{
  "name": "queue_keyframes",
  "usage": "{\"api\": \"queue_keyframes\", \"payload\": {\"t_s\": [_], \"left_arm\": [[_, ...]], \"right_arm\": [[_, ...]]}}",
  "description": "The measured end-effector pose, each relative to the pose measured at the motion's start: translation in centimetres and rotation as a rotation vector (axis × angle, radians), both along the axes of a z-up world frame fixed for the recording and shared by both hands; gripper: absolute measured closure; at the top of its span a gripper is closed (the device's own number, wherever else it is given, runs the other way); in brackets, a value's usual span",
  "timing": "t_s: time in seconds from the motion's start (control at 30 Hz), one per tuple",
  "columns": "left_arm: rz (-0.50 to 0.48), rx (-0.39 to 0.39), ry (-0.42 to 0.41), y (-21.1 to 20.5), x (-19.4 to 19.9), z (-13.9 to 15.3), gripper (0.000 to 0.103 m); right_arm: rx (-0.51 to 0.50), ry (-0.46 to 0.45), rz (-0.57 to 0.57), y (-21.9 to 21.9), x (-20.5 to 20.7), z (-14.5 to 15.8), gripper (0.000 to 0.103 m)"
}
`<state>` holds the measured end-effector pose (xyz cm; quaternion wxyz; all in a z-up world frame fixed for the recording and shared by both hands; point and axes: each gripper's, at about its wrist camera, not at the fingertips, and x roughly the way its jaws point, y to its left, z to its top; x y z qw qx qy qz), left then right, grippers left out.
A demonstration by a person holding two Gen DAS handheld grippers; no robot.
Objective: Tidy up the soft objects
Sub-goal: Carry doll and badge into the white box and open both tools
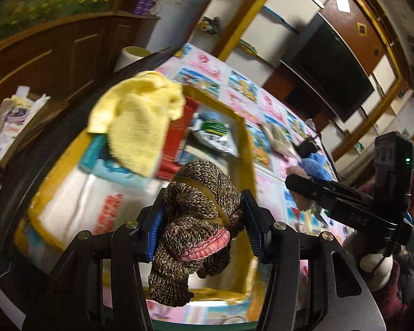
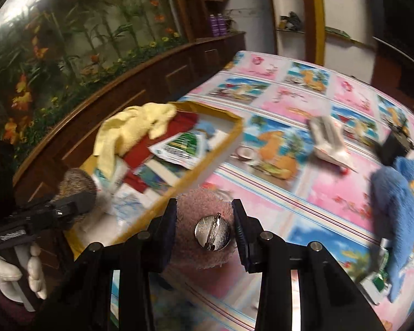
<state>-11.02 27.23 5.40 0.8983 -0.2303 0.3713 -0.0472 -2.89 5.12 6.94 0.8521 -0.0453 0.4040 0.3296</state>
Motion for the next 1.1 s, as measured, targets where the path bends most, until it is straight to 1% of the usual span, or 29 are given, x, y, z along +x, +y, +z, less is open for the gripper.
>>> {"api": "queue_keyframes", "payload": {"t_s": [0.13, 0.23, 0.3, 0.43, 0.6, 0.7, 0.83, 0.93, 1.1], "left_arm": [[0.001, 0.000, 0.042, 0.8, 0.2, -1.3, 0.052], [-0.003, -0.038, 0.054, 1.5, 0.2, -1.9, 0.051], [0.004, -0.066, 0.035, 2.1, 0.0, -1.7, 0.047], [0.053, -0.128, -0.008, 4.0, -0.8, -0.9, 0.040], [0.101, -0.180, -0.053, 5.8, -1.7, -0.6, 0.039], [0.113, -0.181, -0.056, 6.1, -1.9, -0.5, 0.039], [0.115, -0.182, -0.040, 6.0, -1.9, -0.6, 0.039], [0.106, -0.177, -0.042, 5.7, -2.2, -0.4, 0.039], [0.097, -0.164, -0.056, 5.0, -2.6, 0.3, 0.039]], "right_arm": [[-0.003, 0.021, 0.051, 3.4, 0.1, -0.2, 0.065], [0.009, 0.047, 0.085, 5.3, -0.1, -0.6, 0.065], [0.013, 0.057, 0.107, 6.3, -0.3, -0.8, 0.065], [0.014, 0.069, 0.143, 7.9, -1.0, -1.2, 0.065], [-0.013, 0.066, 0.176, 9.3, -2.0, -1.9, 0.063], [-0.022, 0.080, 0.187, 9.9, -2.5, -2.4, 0.061], [-0.032, 0.089, 0.185, 10.1, -2.8, -2.7, 0.056], [-0.039, 0.073, 0.183, 10.0, -3.2, -2.5, 0.056], [-0.012, 0.070, 0.173, 8.8, -3.7, -2.3, 0.055]]}}
